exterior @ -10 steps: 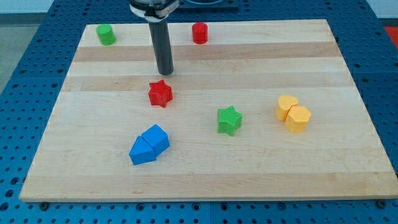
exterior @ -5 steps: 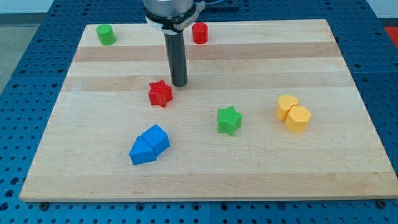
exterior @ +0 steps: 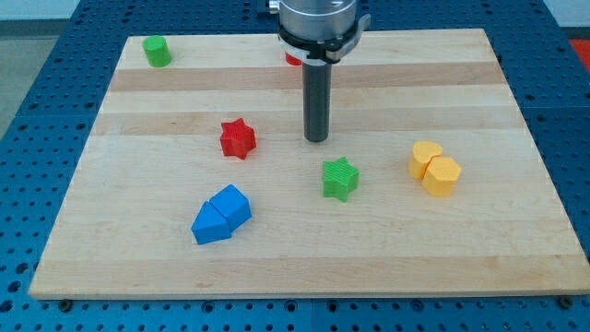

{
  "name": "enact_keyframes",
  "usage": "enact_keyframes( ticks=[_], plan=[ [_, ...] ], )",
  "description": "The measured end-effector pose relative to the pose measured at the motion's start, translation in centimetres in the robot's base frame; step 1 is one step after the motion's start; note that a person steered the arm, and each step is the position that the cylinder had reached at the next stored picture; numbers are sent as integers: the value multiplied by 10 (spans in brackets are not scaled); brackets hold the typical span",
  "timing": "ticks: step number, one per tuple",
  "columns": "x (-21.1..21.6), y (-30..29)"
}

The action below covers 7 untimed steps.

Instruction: Push the green star right to the blue cube

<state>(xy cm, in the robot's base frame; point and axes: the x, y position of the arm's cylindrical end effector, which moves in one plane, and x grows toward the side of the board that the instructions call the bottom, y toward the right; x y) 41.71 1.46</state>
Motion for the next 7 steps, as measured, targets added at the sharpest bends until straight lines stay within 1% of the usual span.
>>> enact_keyframes(
  ticks=[2, 4, 7],
  plan=[
    [37, 16],
    [67, 45],
    [83, 92]
  ],
)
